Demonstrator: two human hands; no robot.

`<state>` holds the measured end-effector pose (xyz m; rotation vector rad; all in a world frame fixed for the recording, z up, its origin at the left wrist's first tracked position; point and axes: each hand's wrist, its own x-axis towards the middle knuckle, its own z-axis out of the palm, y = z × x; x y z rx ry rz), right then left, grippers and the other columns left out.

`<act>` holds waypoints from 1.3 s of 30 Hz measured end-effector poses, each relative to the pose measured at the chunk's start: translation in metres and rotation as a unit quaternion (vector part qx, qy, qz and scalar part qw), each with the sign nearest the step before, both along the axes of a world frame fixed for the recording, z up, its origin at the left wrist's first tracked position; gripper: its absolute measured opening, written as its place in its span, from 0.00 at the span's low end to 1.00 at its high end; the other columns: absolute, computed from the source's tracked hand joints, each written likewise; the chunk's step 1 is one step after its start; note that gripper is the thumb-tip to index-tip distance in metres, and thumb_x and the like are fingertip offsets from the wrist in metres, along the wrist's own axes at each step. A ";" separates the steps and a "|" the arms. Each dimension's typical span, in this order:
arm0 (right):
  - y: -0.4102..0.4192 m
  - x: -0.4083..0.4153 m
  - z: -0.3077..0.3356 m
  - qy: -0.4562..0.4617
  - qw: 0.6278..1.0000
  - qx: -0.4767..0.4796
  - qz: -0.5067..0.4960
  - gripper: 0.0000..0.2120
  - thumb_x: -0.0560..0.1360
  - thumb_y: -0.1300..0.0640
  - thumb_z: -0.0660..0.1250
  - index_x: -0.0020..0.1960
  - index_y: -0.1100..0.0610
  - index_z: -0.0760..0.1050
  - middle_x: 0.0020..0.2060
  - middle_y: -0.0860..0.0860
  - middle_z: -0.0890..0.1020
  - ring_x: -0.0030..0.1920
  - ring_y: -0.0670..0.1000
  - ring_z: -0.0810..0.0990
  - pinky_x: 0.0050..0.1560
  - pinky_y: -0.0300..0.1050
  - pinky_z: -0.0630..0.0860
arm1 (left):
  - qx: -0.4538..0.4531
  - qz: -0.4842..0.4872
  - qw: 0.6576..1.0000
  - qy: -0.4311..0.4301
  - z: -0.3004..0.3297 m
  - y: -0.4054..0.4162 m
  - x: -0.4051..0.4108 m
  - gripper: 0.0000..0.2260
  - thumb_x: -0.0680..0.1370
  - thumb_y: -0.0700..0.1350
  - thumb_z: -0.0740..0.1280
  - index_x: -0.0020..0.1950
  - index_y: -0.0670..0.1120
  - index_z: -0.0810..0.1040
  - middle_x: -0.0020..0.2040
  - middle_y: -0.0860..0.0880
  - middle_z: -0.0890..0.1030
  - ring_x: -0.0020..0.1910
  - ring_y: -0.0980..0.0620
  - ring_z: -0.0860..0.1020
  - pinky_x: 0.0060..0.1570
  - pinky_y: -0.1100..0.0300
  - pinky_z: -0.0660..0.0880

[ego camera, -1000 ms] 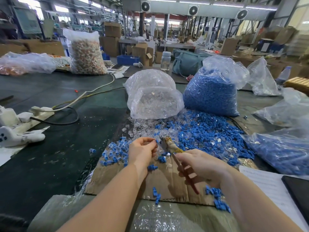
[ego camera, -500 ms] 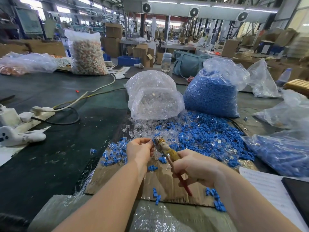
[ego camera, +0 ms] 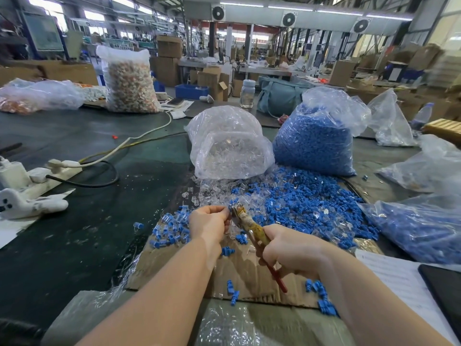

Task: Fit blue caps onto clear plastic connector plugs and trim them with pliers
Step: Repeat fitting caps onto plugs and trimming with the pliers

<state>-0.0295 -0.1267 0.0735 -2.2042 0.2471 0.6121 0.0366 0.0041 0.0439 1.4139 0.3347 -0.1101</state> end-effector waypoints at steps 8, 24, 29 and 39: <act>0.002 0.001 -0.010 -0.025 0.999 -0.039 -0.022 0.08 0.71 0.65 0.51 0.46 0.56 0.64 0.44 0.58 0.73 0.42 0.56 0.71 0.40 0.51 0.69 | -0.001 0.003 1.000 -0.012 -0.002 -0.002 0.000 0.05 0.75 0.33 0.66 0.43 0.41 0.79 0.36 0.47 0.79 0.32 0.55 0.74 0.30 0.67 0.72; -0.028 -0.003 -0.024 -0.164 0.959 -0.025 -0.230 0.15 0.70 0.66 0.67 0.55 0.58 0.70 0.43 0.54 0.75 0.36 0.51 0.75 0.31 0.41 0.74 | -0.061 0.098 0.992 0.049 -0.027 0.019 0.009 0.07 0.77 0.33 0.64 0.52 0.39 0.77 0.35 0.45 0.79 0.29 0.54 0.78 0.30 0.65 0.74; -0.059 -0.003 -0.043 -0.146 0.912 -0.289 -0.253 0.24 0.71 0.45 0.70 0.61 0.55 0.70 0.58 0.58 0.73 0.59 0.60 0.71 0.59 0.52 0.70 | -0.020 0.066 0.997 0.018 -0.033 0.026 0.009 0.21 0.78 0.34 0.60 0.71 0.43 0.66 0.62 0.45 0.76 0.33 0.59 0.71 0.34 0.66 0.69; -0.074 -0.007 -0.068 -0.149 0.862 -0.443 -0.198 0.31 0.73 0.33 0.59 0.67 0.52 0.64 0.62 0.57 0.69 0.62 0.58 0.68 0.60 0.51 0.67 | 0.280 -0.064 0.927 -0.239 -0.052 0.008 -0.032 0.12 0.77 0.37 0.64 0.60 0.45 0.76 0.46 0.57 0.75 0.44 0.64 0.73 0.43 0.79 0.69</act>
